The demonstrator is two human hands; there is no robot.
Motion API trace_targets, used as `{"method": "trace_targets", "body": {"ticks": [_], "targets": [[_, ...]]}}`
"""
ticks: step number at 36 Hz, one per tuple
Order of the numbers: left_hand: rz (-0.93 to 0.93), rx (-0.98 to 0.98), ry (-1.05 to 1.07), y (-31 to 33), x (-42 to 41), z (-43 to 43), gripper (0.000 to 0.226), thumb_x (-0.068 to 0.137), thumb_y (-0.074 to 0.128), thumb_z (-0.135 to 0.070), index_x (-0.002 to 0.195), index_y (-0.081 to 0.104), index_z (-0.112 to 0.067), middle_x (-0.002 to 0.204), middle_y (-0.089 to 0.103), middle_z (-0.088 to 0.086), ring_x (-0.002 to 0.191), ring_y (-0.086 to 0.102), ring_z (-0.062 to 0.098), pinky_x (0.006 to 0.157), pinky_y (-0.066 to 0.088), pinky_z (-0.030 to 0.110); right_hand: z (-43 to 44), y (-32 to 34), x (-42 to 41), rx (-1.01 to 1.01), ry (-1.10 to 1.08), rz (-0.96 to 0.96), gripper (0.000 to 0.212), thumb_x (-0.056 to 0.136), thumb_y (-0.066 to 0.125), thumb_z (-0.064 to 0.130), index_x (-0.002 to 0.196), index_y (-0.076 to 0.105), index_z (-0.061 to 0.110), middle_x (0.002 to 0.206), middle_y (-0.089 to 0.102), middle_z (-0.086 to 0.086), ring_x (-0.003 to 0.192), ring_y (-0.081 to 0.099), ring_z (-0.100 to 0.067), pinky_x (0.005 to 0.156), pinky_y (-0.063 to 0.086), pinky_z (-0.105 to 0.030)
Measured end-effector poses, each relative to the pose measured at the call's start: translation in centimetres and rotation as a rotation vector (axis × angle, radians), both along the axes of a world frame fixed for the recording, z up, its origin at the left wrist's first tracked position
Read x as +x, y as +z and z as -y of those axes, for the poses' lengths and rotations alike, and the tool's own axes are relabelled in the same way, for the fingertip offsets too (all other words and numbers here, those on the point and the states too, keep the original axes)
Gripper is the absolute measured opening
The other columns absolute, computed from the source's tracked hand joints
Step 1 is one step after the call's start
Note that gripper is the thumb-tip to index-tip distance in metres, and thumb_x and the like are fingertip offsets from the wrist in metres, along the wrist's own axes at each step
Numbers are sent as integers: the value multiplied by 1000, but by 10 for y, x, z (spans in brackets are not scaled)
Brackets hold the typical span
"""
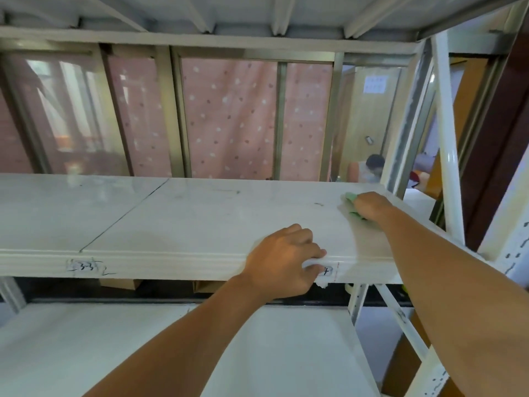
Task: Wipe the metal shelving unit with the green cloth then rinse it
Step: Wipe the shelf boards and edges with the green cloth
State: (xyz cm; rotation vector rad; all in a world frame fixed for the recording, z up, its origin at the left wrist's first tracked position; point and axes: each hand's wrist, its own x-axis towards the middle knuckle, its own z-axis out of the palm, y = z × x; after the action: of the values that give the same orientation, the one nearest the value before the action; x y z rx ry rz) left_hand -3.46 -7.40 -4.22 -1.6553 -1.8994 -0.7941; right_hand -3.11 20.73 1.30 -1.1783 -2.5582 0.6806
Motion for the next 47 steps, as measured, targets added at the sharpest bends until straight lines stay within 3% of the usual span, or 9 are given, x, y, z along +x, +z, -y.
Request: {"method": "trace_targets", "body": {"ticks": [4, 12, 15, 22, 25, 31, 36, 44, 47], "targets": [[-51, 51, -66, 4, -6, 15, 17, 82, 69, -15, 97, 77, -12, 87, 65, 0, 80, 56, 19, 64, 50, 34, 39, 3, -20, 47, 55, 55, 62, 103, 33, 51, 140, 48, 3, 144, 48, -18, 130, 45, -36, 116, 24, -52], [-259, 147, 96, 12, -57, 127, 14, 89, 62, -9, 91, 75, -5, 84, 66, 7, 73, 57, 24, 61, 47, 37, 64, -15, -91, 44, 118, 139, 80, 95, 24, 62, 137, 51, 1, 147, 45, -22, 131, 44, -41, 112, 27, -60], [-258, 196, 217, 14, -85, 180, 11, 87, 66, -7, 89, 76, -4, 84, 68, 7, 74, 59, 23, 63, 49, 35, 112, -6, -99, 25, 114, 90, 73, 97, 29, 61, 131, 56, 1, 139, 52, -22, 125, 49, -40, 110, 30, -60], [-260, 264, 495, 8, -143, 293, 12, 88, 64, -9, 86, 75, -3, 87, 69, 8, 77, 61, 22, 65, 52, 34, 188, -3, -141, -34, 173, 13, 56, 98, 40, 53, 80, 61, 5, 78, 64, -14, 74, 60, -29, 92, 48, -45], [-244, 248, 540, -2, -160, 328, 13, 88, 64, -12, 84, 74, -4, 85, 68, 7, 75, 59, 20, 64, 52, 33, 221, -5, -159, -15, 197, 30, 55, 99, 37, 52, 81, 62, 6, 77, 62, -13, 76, 59, -30, 98, 45, -51], [-214, 201, 494, -14, -171, 363, 20, 92, 60, -16, 79, 72, -8, 78, 67, 1, 70, 57, 17, 61, 49, 32, 272, -10, -184, 58, 189, 94, 33, 100, 41, 30, 91, 56, 2, 88, 55, -15, 88, 52, -32, 83, 39, -41], [-203, 183, 452, -16, -178, 377, 15, 91, 62, -16, 85, 73, -9, 83, 67, 1, 74, 58, 18, 64, 49, 32, 301, -9, -194, 57, 201, 100, 43, 103, 37, 33, 116, 61, -1, 117, 60, -22, 114, 54, -38, 107, 37, -51], [-175, 182, 487, -27, -194, 428, 14, 89, 65, -18, 95, 74, -10, 92, 68, 1, 83, 60, 19, 72, 51, 33, 370, -15, -218, 0, 323, 12, 52, 102, 37, 43, 122, 60, 0, 111, 62, -17, 94, 53, -29, 83, 34, -40], [-170, 188, 540, -26, -199, 455, 11, 88, 67, -17, 94, 74, -10, 91, 67, 0, 82, 60, 18, 71, 52, 33, 400, -14, -230, -25, 321, -1, 57, 101, 36, 48, 121, 60, 0, 108, 62, -16, 94, 53, -29, 96, 42, -44]]}}
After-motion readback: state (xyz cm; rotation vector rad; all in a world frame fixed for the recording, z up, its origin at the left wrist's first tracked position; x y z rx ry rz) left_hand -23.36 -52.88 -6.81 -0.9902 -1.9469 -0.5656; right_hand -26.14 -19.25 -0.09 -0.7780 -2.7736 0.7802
